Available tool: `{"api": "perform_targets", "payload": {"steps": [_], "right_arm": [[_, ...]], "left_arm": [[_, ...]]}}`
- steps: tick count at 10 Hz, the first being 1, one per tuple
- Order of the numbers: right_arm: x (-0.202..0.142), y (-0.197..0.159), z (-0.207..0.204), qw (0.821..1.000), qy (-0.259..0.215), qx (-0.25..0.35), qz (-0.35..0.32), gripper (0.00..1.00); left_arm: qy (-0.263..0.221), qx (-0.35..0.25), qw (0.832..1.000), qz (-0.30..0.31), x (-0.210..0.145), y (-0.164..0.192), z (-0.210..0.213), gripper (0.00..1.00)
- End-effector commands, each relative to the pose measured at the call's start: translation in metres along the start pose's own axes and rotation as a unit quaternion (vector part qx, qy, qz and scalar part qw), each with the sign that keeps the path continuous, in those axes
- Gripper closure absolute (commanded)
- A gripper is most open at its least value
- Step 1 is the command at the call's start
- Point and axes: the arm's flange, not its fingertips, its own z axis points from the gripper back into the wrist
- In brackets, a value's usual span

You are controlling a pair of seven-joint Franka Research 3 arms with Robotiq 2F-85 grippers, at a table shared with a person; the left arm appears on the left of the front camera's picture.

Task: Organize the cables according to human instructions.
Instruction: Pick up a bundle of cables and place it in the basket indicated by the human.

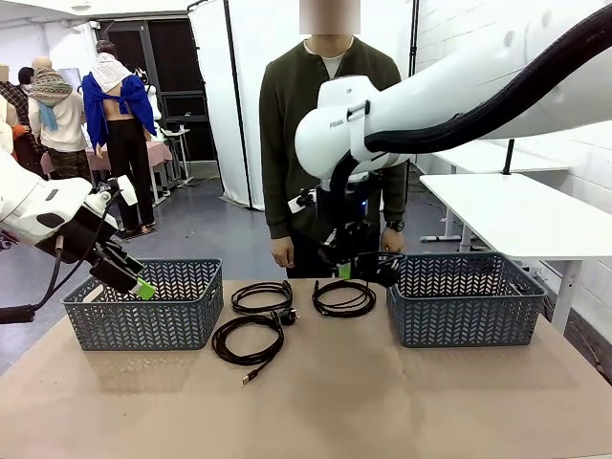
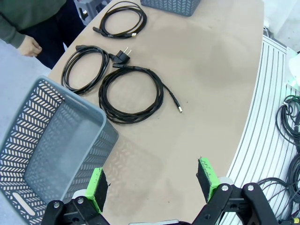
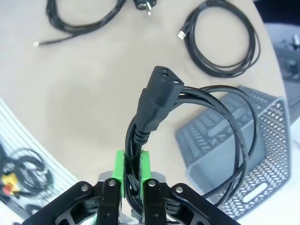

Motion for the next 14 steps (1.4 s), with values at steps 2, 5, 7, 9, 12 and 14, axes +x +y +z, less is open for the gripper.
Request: {"api": "perform_targets", "payload": {"steps": [2, 5, 7, 9, 12, 14], "right_arm": [[-0.035, -0.024, -0.001, 0.995, 0.005, 0.000, 0.104, 1.00], [-0.049, -0.031, -0.007, 0.994, 0.015, -0.002, 0.110, 1.00], [-0.034, -0.034, -0.002, 0.993, 0.015, 0.002, 0.114, 1.00], [-0.034, -0.034, -0.002, 0.993, 0.015, 0.002, 0.114, 1.00], [-0.042, -0.041, -0.006, 0.991, 0.018, -0.007, 0.132, 1.00], [-0.066, -0.065, 0.004, 0.988, 0.018, -0.016, 0.150, 1.00]], "left_arm": [[-0.005, -0.008, 1.000, -0.007, -0.004, 0.003, -0.002, 0.00], [-0.005, -0.008, 1.000, -0.007, -0.004, 0.003, -0.002, 0.00], [-0.005, -0.008, 1.000, -0.007, -0.004, 0.003, -0.002, 0.00], [-0.005, -0.008, 1.000, -0.007, -0.004, 0.003, -0.002, 0.00], [-0.005, -0.008, 1.000, -0.007, -0.004, 0.003, -0.002, 0.00], [-0.005, -0.008, 1.000, -0.007, -0.004, 0.003, -0.002, 0.00]]}}
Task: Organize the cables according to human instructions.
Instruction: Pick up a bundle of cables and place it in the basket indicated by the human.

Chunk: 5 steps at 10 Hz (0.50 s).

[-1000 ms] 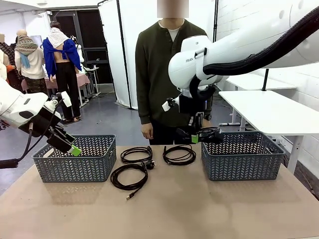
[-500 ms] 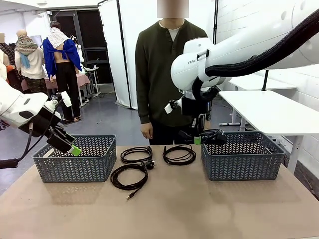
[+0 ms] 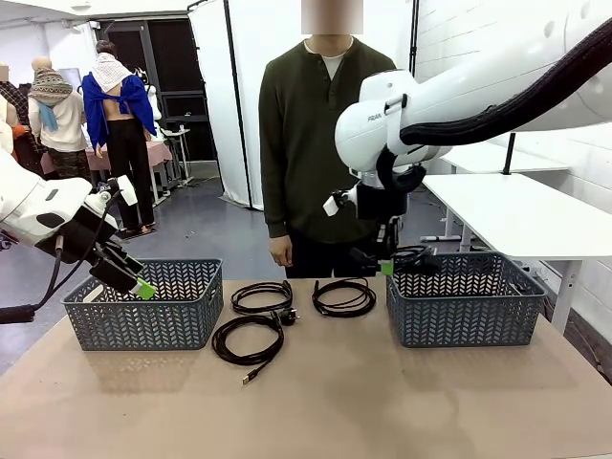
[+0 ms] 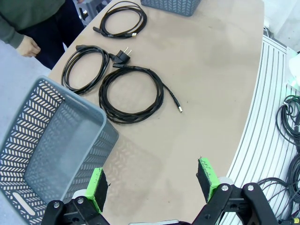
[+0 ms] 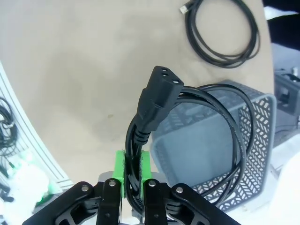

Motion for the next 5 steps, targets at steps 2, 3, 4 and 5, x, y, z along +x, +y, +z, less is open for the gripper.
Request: {"api": "perform_targets", "payload": {"steps": [2, 3, 4, 5], "right_arm": [[-0.048, -0.023, 0.006, 0.998, 0.004, -0.024, 0.061, 1.00], [-0.062, -0.031, 0.003, 0.996, -0.002, -0.035, 0.080, 1.00], [-0.073, -0.041, -0.001, 0.994, -0.002, -0.041, 0.102, 1.00], [-0.083, -0.050, -0.005, 0.993, -0.006, -0.044, 0.110, 1.00]], "left_arm": [[-0.005, -0.008, 1.000, -0.007, -0.004, 0.003, -0.002, 0.00], [-0.005, -0.008, 1.000, -0.007, -0.004, 0.003, -0.002, 0.00], [-0.005, -0.008, 1.000, -0.007, -0.004, 0.003, -0.002, 0.00], [-0.005, -0.008, 1.000, -0.007, -0.004, 0.003, -0.002, 0.00]]}}
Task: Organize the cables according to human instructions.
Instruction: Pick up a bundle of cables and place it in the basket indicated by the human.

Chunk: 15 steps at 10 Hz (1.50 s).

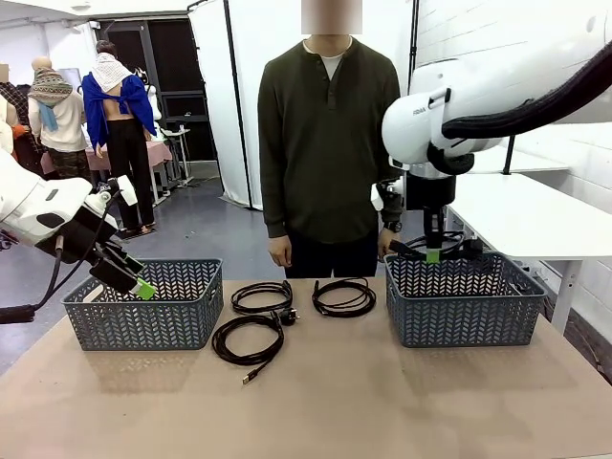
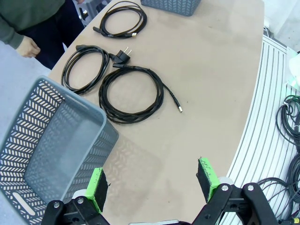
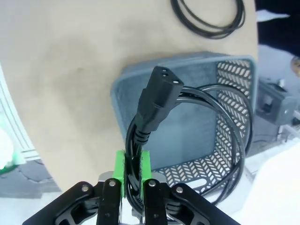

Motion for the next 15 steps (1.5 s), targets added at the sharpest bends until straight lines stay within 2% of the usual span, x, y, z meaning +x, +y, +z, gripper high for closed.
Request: {"api": "perform_targets", "payload": {"steps": [1, 6, 13, 15], "right_arm": [[-0.020, -0.006, -0.013, 0.999, -0.008, -0.020, 0.027, 1.00], [-0.046, -0.024, -0.037, 0.997, -0.036, -0.029, 0.066, 1.00], [-0.049, -0.043, -0.048, 0.995, -0.042, -0.031, 0.083, 0.98], [-0.046, -0.047, -0.051, 0.996, -0.039, -0.031, 0.078, 0.59]], "left_arm": [[-0.005, -0.008, 1.000, -0.007, -0.004, 0.003, -0.002, 0.00], [-0.005, -0.008, 1.000, -0.007, -0.004, 0.003, -0.002, 0.00], [-0.005, -0.008, 1.000, -0.007, -0.004, 0.003, -0.002, 0.00], [-0.005, -0.008, 1.000, -0.007, -0.004, 0.003, -0.002, 0.00]]}}
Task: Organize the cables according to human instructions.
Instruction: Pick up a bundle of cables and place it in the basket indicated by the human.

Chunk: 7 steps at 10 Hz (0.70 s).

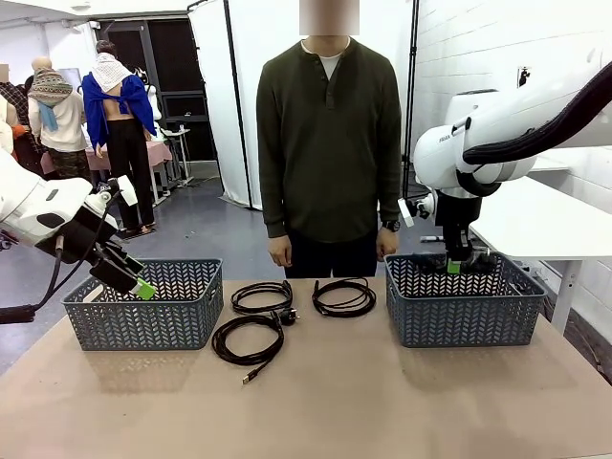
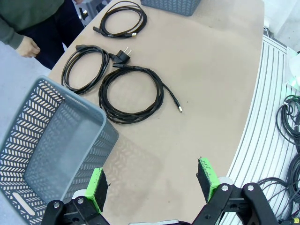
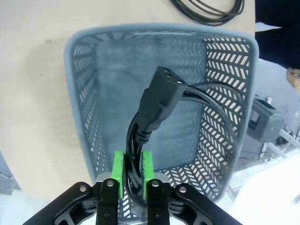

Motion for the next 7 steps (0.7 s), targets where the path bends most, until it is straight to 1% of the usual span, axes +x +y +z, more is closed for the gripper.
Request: {"api": "perform_targets", "payload": {"steps": [1, 3, 4, 7], "right_arm": [[-0.0019, -0.0096, -0.0045, 1.000, -0.014, -0.007, 0.008, 0.40], [-0.0012, -0.0111, -0.0049, 1.000, -0.015, -0.004, 0.002, 0.01], [-0.0016, -0.0114, -0.0027, 1.000, -0.018, 0.000, -0.002, 0.00], [-0.0018, -0.0083, 0.0037, 1.000, -0.017, 0.012, -0.011, 0.00]], "left_arm": [[-0.006, -0.008, 1.000, -0.007, -0.0041, 0.0032, -0.0019, 0.00], [-0.006, -0.008, 1.000, -0.007, -0.0041, 0.0032, -0.0019, 0.00], [-0.006, -0.008, 1.000, -0.007, -0.0041, 0.0032, -0.0019, 0.00], [-0.006, -0.008, 1.000, -0.007, -0.0041, 0.0032, -0.0019, 0.00]]}}
